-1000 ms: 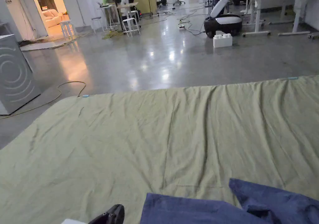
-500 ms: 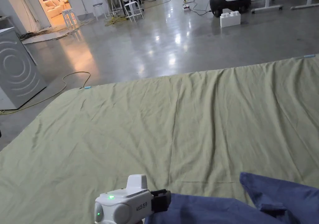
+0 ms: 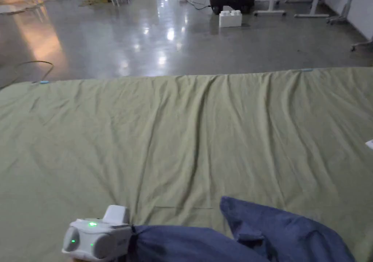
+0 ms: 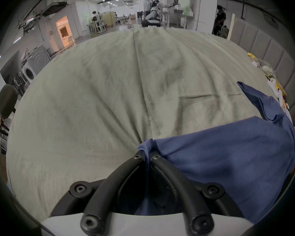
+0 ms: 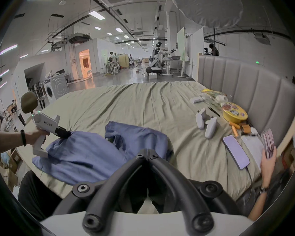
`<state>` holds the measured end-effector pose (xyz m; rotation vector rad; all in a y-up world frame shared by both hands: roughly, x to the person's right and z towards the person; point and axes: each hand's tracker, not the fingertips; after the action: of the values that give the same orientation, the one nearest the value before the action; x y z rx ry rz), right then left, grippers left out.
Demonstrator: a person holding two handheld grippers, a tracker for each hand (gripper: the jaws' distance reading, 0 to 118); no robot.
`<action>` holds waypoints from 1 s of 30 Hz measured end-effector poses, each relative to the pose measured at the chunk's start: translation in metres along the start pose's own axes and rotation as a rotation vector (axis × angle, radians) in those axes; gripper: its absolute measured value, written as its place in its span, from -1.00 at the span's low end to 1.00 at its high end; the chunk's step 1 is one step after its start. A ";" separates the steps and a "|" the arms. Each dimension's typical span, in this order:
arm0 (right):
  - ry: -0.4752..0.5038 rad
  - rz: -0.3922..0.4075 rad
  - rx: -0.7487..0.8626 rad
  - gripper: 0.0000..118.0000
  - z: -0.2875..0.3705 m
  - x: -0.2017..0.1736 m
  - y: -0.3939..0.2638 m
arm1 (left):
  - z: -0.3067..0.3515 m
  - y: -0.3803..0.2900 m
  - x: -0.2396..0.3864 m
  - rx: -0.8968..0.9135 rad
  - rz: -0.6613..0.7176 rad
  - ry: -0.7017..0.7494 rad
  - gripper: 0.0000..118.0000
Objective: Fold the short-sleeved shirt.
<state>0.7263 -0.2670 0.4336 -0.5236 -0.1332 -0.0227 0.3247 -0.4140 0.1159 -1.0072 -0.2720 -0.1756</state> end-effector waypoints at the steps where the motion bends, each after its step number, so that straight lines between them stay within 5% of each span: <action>1: 0.018 0.021 -0.016 -0.94 -0.016 0.002 0.015 | 0.000 0.002 -0.001 -0.015 -0.003 0.003 -0.93; 4: 0.122 0.040 -0.131 -0.20 -0.091 0.018 0.059 | -0.003 0.008 -0.001 -0.048 -0.025 -0.005 -0.93; 6: 0.171 0.063 -0.141 0.06 -0.141 0.024 0.077 | -0.003 0.009 0.000 -0.062 -0.029 -0.001 -0.93; 10: 0.205 0.204 -0.407 0.07 -0.244 0.025 0.085 | -0.005 0.010 0.001 -0.076 -0.044 0.007 -0.93; 16: 0.167 0.189 -0.741 0.13 -0.338 0.023 0.041 | -0.006 0.012 -0.008 -0.084 -0.026 -0.023 -0.93; 19: 0.166 0.280 -0.676 0.05 -0.326 0.013 0.045 | -0.006 0.009 -0.008 -0.070 -0.021 -0.030 -0.93; 20: 0.177 0.278 -0.677 -0.13 -0.322 0.011 0.047 | -0.006 0.008 -0.006 -0.060 -0.037 -0.023 -0.93; 21: 0.179 0.286 -0.670 -0.68 -0.319 0.007 0.048 | -0.005 0.007 -0.003 -0.052 -0.044 -0.012 -0.93; 22: 0.178 0.293 -0.659 -0.97 -0.316 0.003 0.048 | -0.003 0.006 -0.002 -0.048 -0.044 -0.003 -0.93; 24: 0.178 0.282 -0.655 -0.97 -0.309 0.001 0.050 | 0.005 0.011 -0.005 -0.053 -0.010 -0.006 -0.93; 25: 0.213 0.199 -0.644 -0.97 -0.298 0.006 0.052 | 0.017 0.016 -0.013 -0.060 0.074 -0.036 -0.93; 30: 0.243 0.059 -0.362 -0.97 -0.204 0.025 0.086 | 0.144 0.017 -0.047 0.306 0.174 -0.216 -0.94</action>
<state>0.7805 -0.2936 0.2194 -0.8806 0.1276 -0.0532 0.2633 -0.2819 0.1607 -0.7410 -0.3931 0.1313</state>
